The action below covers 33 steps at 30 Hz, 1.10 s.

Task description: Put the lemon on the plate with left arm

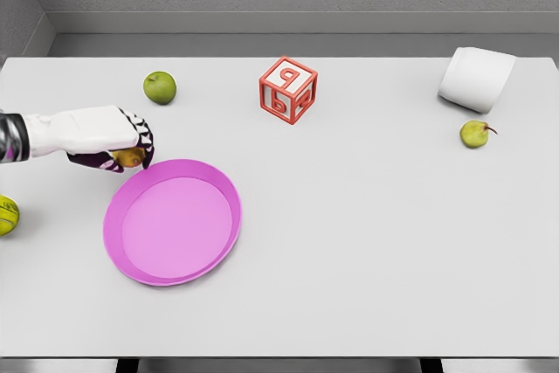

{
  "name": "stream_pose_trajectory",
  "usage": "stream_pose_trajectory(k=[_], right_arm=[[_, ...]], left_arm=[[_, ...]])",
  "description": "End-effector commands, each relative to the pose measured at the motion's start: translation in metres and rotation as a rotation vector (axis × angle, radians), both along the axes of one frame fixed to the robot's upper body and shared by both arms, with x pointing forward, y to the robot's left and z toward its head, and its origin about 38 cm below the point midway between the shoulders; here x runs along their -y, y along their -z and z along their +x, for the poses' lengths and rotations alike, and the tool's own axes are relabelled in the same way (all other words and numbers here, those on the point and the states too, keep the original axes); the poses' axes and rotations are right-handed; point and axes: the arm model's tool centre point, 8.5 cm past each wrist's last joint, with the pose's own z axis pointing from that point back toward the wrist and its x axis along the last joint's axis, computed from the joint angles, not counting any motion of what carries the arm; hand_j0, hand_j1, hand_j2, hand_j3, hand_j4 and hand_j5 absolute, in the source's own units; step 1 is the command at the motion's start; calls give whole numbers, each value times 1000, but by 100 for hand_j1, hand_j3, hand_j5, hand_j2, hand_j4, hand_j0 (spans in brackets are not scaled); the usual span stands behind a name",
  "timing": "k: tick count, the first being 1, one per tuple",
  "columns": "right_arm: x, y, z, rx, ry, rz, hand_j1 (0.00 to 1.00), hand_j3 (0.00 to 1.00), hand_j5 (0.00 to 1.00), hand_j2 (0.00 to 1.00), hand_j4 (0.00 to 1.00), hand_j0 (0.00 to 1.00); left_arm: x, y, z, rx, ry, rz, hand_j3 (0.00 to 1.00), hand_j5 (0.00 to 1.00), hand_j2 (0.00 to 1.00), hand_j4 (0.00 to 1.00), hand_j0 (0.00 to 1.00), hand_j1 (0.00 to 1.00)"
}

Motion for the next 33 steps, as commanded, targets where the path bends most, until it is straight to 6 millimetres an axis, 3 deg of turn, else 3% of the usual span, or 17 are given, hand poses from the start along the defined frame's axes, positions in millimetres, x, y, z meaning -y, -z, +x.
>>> stream_pose_trajectory(k=[1, 21, 22, 23, 24, 25, 27, 33], right_arm=[[0, 0, 0, 0, 0, -1, 100, 100, 100, 100, 100, 100], [0, 0, 0, 0, 1, 1, 100, 100, 100, 100, 100, 100], [0, 0, 0, 0, 0, -1, 100, 100, 100, 100, 100, 100], [0, 0, 0, 0, 0, 1, 100, 100, 100, 100, 100, 100], [0, 0, 0, 0, 1, -1, 100, 100, 100, 100, 100, 100], [0, 0, 0, 0, 1, -1, 100, 100, 100, 100, 100, 100], [0, 0, 0, 0, 0, -1, 100, 100, 100, 100, 100, 100], [0, 0, 0, 0, 0, -1, 100, 100, 100, 100, 100, 100]], left_arm=[[5, -11, -4, 22, 21, -12, 40, 40, 40, 40, 40, 40], [29, -13, -36, 33, 136, -4, 43, 43, 43, 43, 43, 43], [30, -13, -37, 32, 137, -4, 45, 45, 45, 45, 45, 45], [32, -14, -38, 36, 145, -5, 55, 55, 55, 55, 55, 55], [32, -15, -39, 37, 148, -5, 59, 59, 59, 59, 59, 59], [33, -13, -40, 34, 149, -6, 79, 79, 79, 79, 79, 79], [35, -15, -42, 40, 159, -5, 96, 96, 96, 96, 96, 96], [31, -18, -52, 31, 163, -17, 100, 100, 100, 100, 100, 100]])
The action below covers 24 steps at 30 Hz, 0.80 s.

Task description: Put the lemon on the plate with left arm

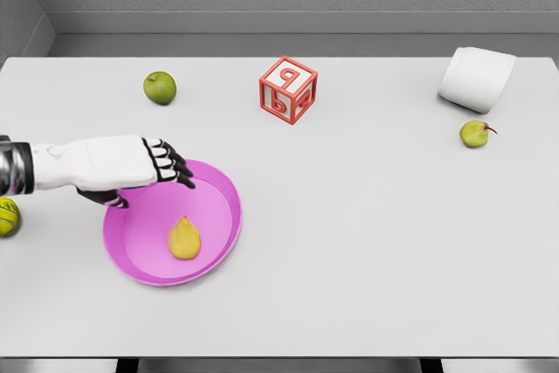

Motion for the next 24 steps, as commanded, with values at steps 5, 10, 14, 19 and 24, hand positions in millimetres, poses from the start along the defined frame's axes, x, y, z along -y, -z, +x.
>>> stream_pose_trajectory(k=[5, 10, 14, 19, 24], right_arm=[[0, 0, 0, 0, 0, 0, 100, 100, 100, 100, 100, 100], [0, 0, 0, 0, 1, 1, 100, 100, 100, 100, 100, 100], [0, 0, 0, 0, 2, 0, 100, 100, 100, 100, 100, 100], [0, 0, 0, 0, 0, 0, 100, 100, 100, 100, 100, 100], [0, 0, 0, 0, 1, 1, 100, 100, 100, 100, 100, 100]], left_arm=[[-13, -24, 3, 17, -34, -61, 100, 100, 100, 100, 100, 100], [-18, -38, 4, -57, -49, -238, 100, 100, 100, 100, 100, 100], [-37, -40, 7, -88, -112, -330, 100, 100, 100, 100, 100, 100], [-69, -25, 3, -104, -220, -345, 100, 100, 100, 100, 100, 100], [-80, -29, 6, -86, -254, -359, 100, 100, 100, 100, 100, 100]])
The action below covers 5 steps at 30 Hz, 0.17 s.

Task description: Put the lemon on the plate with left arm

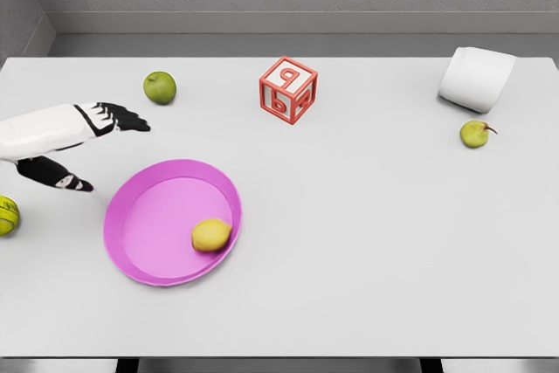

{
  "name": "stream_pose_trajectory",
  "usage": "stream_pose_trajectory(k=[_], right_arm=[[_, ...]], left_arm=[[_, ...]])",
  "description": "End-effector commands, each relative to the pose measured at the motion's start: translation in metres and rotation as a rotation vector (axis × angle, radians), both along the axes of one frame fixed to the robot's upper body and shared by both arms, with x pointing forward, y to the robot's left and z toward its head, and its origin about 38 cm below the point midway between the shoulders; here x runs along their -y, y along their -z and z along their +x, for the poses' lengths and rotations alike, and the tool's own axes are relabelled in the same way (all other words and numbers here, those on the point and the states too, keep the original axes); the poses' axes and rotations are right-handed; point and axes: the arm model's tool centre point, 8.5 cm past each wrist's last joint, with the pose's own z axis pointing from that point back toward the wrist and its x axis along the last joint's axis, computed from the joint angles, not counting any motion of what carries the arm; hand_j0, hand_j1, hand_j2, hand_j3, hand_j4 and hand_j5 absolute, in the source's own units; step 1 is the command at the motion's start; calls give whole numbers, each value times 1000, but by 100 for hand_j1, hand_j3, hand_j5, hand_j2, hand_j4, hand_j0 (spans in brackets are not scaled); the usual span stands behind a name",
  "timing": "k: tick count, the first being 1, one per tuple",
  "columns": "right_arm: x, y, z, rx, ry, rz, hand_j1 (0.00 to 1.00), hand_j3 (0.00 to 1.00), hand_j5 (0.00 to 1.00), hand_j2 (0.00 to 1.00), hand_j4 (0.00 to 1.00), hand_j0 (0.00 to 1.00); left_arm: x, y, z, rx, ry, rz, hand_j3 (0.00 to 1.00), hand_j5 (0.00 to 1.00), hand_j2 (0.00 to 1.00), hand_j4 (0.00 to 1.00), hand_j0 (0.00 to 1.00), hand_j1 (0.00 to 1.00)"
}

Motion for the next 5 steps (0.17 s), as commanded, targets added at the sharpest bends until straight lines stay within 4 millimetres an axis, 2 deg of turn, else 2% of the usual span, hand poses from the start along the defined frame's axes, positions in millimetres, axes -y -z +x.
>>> stream_pose_trajectory(k=[1, 5], right_arm=[[0, 0, 0, 0, -1, 1, 100, 100, 100, 100, 100, 100], [0, 0, 0, 0, -1, 0, 100, 100, 100, 100, 100, 100]], left_arm=[[-5, -4, 2, 8, -19, -15, 100, 100, 100, 100, 100, 100], [-4, -4, 2, 8, -18, -15, 100, 100, 100, 100, 100, 100]])
